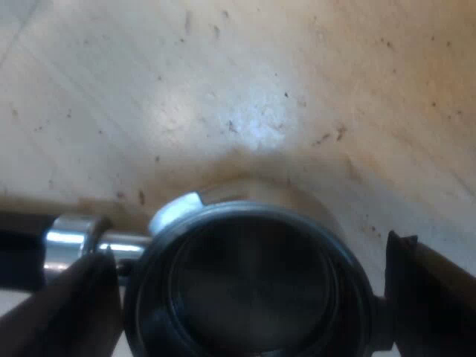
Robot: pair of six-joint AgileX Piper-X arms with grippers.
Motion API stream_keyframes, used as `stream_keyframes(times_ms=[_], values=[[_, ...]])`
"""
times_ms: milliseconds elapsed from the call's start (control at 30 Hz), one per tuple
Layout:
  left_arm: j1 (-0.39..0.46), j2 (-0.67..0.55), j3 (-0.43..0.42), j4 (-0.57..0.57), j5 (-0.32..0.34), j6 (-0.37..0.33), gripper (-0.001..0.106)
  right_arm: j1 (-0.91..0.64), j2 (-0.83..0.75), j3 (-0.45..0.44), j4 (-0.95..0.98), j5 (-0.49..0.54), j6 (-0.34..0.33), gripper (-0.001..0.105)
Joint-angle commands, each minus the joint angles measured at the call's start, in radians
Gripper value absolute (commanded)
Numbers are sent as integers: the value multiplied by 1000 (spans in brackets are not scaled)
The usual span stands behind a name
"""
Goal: Put the handle in the coffee machine
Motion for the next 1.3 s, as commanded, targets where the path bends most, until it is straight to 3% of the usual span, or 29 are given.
stream_keyframes(times_ms=[33,1300], values=[[-5,0,-3,-13,6,-2,78,-5,5,-3,4,-3,-9,74],[-5,0,-3,-13,6,-2,78,-5,17,-3,1,-9,-15,72]])
